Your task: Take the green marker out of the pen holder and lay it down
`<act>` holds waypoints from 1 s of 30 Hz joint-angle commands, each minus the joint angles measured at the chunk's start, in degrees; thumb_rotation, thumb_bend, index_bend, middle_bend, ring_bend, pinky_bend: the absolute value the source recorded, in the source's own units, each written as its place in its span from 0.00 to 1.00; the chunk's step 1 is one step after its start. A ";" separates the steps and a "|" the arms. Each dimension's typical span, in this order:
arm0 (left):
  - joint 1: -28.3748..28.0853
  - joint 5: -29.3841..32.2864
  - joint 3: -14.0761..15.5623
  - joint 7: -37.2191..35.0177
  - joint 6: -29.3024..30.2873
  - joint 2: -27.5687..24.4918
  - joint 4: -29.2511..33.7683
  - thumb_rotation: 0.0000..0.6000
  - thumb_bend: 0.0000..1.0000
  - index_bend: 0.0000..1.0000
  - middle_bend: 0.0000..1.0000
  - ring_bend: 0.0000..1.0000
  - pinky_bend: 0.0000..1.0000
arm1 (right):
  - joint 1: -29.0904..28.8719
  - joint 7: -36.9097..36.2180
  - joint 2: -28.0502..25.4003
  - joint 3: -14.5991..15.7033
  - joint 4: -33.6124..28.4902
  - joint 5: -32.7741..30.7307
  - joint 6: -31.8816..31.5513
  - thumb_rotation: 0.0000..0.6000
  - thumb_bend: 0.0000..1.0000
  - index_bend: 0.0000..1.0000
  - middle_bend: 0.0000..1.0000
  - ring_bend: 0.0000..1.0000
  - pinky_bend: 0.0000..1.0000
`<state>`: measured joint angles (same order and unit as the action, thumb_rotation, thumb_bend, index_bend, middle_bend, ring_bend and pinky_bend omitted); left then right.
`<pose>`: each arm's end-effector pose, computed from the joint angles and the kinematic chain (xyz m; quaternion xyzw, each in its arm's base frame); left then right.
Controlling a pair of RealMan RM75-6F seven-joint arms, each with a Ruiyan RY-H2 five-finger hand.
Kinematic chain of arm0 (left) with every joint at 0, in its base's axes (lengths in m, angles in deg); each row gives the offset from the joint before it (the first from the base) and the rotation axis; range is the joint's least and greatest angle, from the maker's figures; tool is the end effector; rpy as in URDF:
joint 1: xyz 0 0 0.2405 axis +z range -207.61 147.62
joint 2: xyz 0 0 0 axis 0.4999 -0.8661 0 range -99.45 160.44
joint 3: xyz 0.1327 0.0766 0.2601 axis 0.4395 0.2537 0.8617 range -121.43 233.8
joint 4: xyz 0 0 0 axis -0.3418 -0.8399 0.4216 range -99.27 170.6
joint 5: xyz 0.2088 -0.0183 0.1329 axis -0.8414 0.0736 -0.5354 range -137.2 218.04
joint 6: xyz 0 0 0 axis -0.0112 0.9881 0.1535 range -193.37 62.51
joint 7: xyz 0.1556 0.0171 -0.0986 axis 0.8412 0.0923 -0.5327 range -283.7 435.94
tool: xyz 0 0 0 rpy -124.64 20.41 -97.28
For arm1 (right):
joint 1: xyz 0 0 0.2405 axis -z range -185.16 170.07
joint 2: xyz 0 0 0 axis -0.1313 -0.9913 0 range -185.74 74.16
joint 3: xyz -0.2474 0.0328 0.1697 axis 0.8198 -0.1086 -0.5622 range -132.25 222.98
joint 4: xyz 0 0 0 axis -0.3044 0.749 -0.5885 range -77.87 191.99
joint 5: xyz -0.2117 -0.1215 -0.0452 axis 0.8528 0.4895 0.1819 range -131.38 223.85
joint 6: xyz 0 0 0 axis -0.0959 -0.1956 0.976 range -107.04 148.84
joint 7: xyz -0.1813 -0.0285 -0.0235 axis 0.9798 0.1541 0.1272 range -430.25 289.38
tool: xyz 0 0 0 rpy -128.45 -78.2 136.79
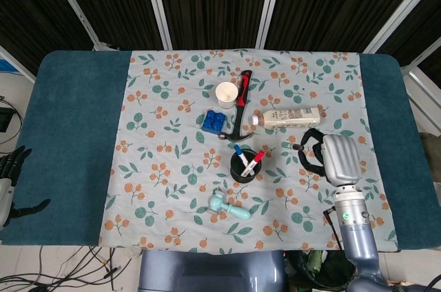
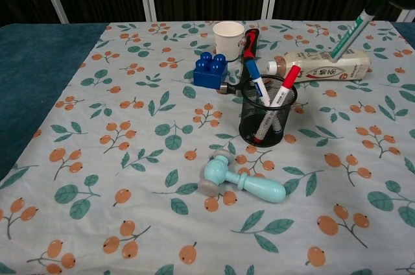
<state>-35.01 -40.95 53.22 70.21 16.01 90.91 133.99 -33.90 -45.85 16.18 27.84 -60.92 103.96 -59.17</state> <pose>-0.3647 0.2277 0.1511 -0.5530 -0.4632 -0.4005 0.5650 -0.1786 -0.3509 0.0983 0.5457 -0.4522 0.4731 0.5233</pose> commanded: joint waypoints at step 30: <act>0.06 -0.55 0.28 1.20 0.32 0.09 -0.21 1.00 0.00 0.00 0.00 0.00 0.00 | 14.11 -16.36 -9.66 14.46 14.14 21.39 -5.22 1.00 0.26 0.00 0.02 0.02 0.24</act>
<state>-34.96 -41.46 53.48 71.38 16.31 91.00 133.82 -23.17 -60.44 8.82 38.70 -51.17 119.56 -61.28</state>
